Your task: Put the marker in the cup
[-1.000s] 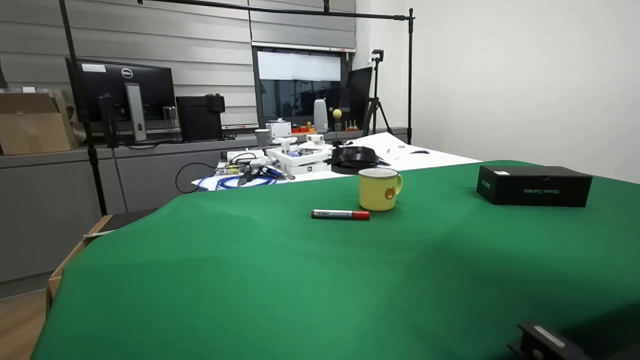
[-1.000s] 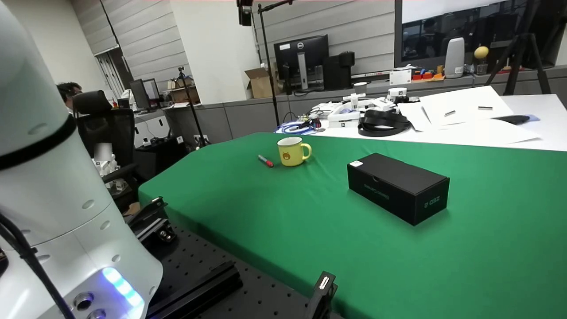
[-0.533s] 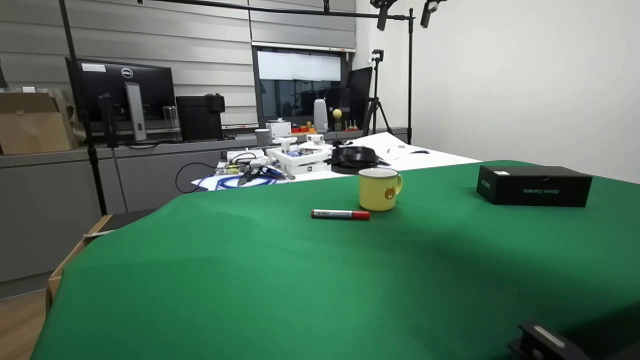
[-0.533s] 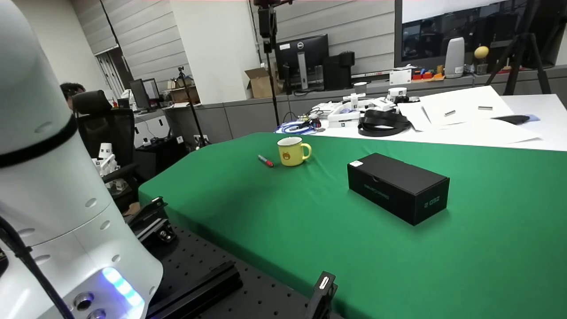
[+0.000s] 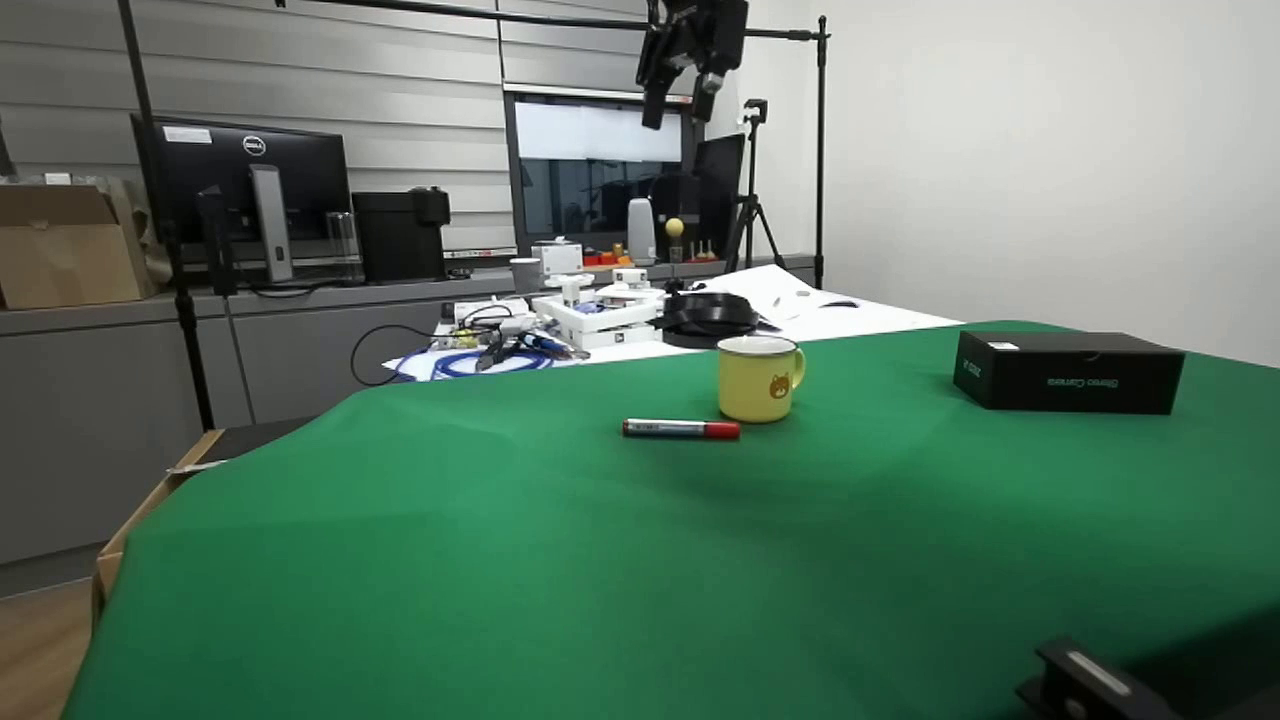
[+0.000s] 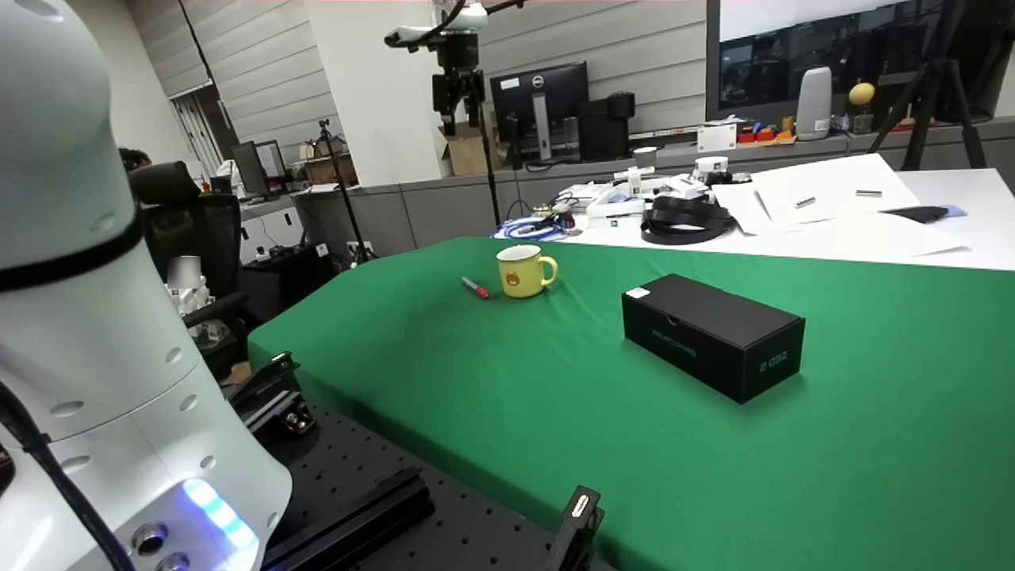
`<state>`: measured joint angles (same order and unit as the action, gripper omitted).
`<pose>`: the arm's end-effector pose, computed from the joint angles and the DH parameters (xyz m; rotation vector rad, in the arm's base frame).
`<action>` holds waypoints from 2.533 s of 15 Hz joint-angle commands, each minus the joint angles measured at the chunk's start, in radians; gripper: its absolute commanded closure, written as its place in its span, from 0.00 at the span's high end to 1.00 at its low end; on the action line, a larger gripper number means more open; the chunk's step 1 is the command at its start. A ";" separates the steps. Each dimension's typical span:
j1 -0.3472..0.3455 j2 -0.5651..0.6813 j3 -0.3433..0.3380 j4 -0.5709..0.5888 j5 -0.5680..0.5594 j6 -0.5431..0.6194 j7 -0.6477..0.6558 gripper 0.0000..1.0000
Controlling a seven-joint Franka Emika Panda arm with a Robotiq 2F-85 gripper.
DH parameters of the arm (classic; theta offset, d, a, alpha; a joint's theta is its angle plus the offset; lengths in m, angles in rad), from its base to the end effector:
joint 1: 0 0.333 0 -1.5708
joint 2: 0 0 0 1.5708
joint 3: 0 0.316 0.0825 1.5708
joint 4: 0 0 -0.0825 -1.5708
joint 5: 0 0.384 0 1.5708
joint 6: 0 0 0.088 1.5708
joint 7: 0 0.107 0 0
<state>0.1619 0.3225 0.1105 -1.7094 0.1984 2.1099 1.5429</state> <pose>0.6305 0.1790 0.4121 -2.2788 1.8674 0.1720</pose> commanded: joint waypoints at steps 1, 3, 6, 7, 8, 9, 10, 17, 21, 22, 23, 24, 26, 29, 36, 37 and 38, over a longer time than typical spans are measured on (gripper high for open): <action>0.023 0.016 -0.002 0.012 0.038 0.007 0.003 1.00; 0.034 0.033 0.013 0.021 0.077 0.019 0.002 1.00; 0.029 0.036 0.013 0.025 0.083 0.020 0.000 1.00; 0.027 0.036 0.013 0.026 0.083 0.020 0.000 1.00; 0.026 0.036 0.012 0.027 0.083 0.020 0.000 1.00; 0.026 0.036 0.012 0.027 0.083 0.020 0.000 1.00; 0.026 0.036 0.012 0.027 0.083 0.020 0.000 1.00; 0.097 0.126 -0.040 0.013 0.036 0.174 0.329 1.00; 0.123 0.216 -0.059 -0.001 -0.004 0.292 0.398 1.00; 0.117 0.232 -0.053 -0.006 -0.015 0.287 0.353 1.00; 0.111 0.251 -0.046 -0.005 -0.005 0.301 0.343 1.00; 0.109 0.271 -0.044 0.000 -0.003 0.288 0.341 1.00; 0.115 0.301 -0.050 0.003 -0.007 0.285 0.350 1.00; 0.122 0.337 -0.054 0.005 -0.004 0.290 0.365 1.00; 0.202 0.415 -0.120 -0.001 -0.064 0.317 0.505 1.00; 0.211 0.425 -0.121 0.001 -0.071 0.317 0.510 1.00; 0.224 0.436 -0.125 0.002 -0.081 0.323 0.527 1.00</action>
<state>0.3458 0.7363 0.0057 -1.7170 0.1534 2.4222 1.9890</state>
